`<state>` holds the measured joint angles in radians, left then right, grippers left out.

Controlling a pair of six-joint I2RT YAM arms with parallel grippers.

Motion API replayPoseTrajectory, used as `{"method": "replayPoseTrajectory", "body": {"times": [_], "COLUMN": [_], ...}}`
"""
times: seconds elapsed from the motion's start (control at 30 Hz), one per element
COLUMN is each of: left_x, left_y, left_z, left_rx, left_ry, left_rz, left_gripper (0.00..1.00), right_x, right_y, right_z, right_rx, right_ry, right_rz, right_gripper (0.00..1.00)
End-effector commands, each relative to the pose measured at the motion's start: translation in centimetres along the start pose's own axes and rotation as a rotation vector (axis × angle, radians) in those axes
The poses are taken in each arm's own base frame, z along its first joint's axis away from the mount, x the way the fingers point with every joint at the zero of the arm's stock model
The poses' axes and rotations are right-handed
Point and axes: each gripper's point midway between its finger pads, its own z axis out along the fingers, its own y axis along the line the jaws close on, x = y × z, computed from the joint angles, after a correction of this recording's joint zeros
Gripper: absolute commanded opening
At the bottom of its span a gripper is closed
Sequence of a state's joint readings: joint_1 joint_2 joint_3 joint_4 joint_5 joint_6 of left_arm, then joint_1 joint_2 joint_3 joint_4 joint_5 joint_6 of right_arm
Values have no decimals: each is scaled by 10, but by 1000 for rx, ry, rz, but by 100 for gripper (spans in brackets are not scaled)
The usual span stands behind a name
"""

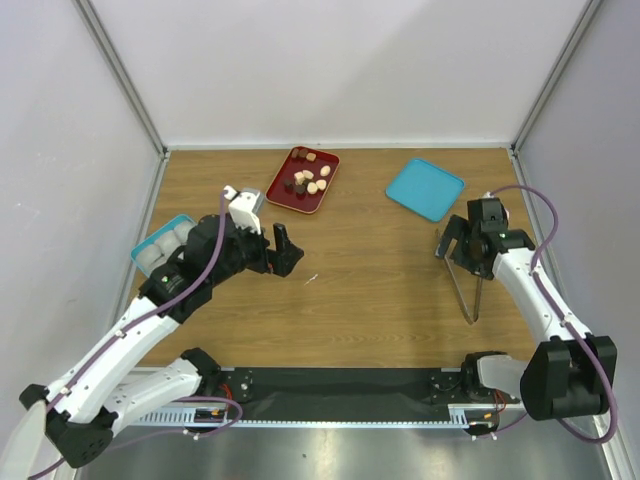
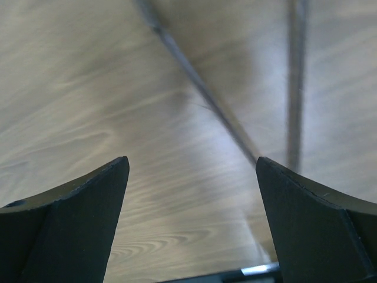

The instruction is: Pack the chocolate

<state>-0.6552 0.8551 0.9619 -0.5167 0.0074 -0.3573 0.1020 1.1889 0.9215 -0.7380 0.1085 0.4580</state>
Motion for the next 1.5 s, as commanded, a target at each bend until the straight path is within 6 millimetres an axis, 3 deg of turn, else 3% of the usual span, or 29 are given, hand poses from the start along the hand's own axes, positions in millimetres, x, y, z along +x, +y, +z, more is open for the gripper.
{"method": "replayPoseTrajectory", "body": {"times": [0.0, 0.13, 0.27, 0.47, 0.6, 0.7, 0.77, 0.87, 1.0, 1.1, 1.23, 1.27, 1.33, 1.47], "left_x": [11, 12, 13, 9, 6, 3, 3, 3, 4, 6, 8, 8, 6, 2], "left_y": [-5, -5, -3, -1, -1, 0, 1, 0, 7, 11, 16, 17, 20, 23], "left_z": [-4, -9, -10, -13, -15, -16, -17, -18, -15, -13, -13, -14, -15, -20], "left_rx": [37, 51, 42, 29, 26, 22, 16, 18, -18, -44, -70, -77, -94, -109], "left_ry": [28, -10, -15, -25, -43, -51, -49, -54, -54, -44, -31, -37, -49, -70], "left_rz": [0, -17, -27, -24, -25, -24, -22, -25, -28, -28, -35, -39, -45, -49], "left_gripper": [100, 100, 100, 100, 100, 100, 100, 100, 100, 100, 100, 100, 100, 100], "right_x": [4, 4, 18, 11, 5, 16, 22, 24, 44, 54, 77, 85, 89, 104], "right_y": [-32, -17, -9, -27, -23, -16, -9, 19, 73, 111, 174, 181, 206, 220], "right_z": [1, 9, 31, 61, 75, 84, 85, 76, 66, 62, 53, 61, 54, 58], "right_rx": [128, 28, -23, 112, 100, 59, 26, -38, -162, -265, -382, -376, -408, -389], "right_ry": [13, 4, 59, 73, 77, 130, 149, 122, 123, 130, 134, 152, 140, 156], "right_rz": [35, 57, 39, -13, -67, -99, -116, -188, -261, -246, -393, -440, -514, -626], "right_gripper": [96, 90, 75, 73, 71, 60, 48, 36, 19, 17, 15, 15, 14, 12]}}
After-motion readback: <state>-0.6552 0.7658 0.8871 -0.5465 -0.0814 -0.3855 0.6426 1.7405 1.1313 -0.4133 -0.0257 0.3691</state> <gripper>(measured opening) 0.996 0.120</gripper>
